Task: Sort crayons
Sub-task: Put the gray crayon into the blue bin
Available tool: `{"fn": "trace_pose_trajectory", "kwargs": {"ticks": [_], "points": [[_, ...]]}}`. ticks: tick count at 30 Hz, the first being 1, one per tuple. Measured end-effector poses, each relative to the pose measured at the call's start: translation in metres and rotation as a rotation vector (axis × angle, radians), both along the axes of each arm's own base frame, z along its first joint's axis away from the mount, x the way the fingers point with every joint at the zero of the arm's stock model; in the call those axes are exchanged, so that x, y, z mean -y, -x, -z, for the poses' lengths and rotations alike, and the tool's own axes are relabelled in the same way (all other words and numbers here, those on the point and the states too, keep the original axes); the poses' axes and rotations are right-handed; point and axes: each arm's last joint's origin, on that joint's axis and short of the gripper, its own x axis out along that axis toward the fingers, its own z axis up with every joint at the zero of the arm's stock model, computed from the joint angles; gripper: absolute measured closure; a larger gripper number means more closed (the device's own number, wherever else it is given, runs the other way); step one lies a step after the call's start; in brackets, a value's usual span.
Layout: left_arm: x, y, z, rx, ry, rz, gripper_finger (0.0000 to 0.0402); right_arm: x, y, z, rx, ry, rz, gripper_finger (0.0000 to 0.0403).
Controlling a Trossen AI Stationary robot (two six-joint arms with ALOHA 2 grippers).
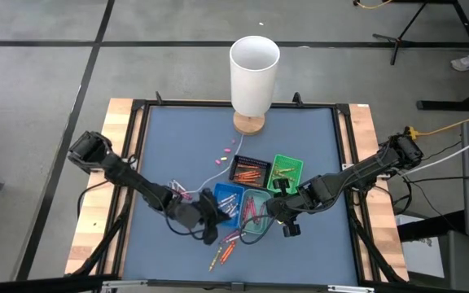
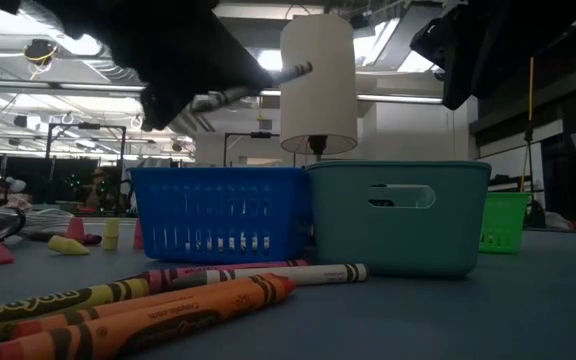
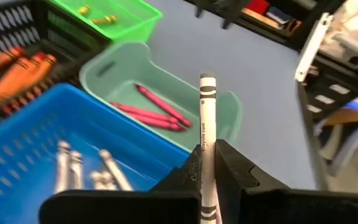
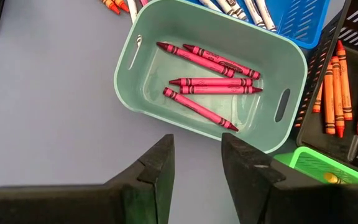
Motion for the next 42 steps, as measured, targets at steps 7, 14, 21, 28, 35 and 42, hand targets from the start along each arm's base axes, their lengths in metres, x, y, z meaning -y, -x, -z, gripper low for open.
{"fn": "trace_pose_trajectory", "kwargs": {"ticks": [7, 14, 21, 28, 35, 42], "points": [[-0.016, -0.006, 0.002, -0.028, -0.095, -0.010, 0.0354, 0.000, 0.000, 0.000, 0.000, 0.000, 0.000, 0.0271], [-0.028, -0.011, 0.002, -0.038, -0.157, -0.015, 0.0306, 0.000, 0.000, 0.000, 0.000, 0.000, 0.000, 0.0271], [-0.047, -0.012, -0.012, -0.043, -0.138, 0.063, 0.0300, 0.000, 0.000, 0.000, 0.000, 0.000, 0.000, 0.0271], [-0.081, 0.005, -0.042, -0.090, -0.193, 0.080, 0.0299, 0.000, 0.000, 0.000, 0.003, -0.001, 0.000, 0.0271], [-0.116, 0.039, -0.063, -0.247, -0.263, 0.028, 0.0299, 0.000, 0.000, 0.000, 0.005, 0.000, 0.000, 0.0271], [-0.136, 0.064, -0.053, -0.518, -0.357, 0.053, 0.0299, 0.000, -0.001, 0.000, 0.008, -0.001, 0.001, 0.0271]]}}
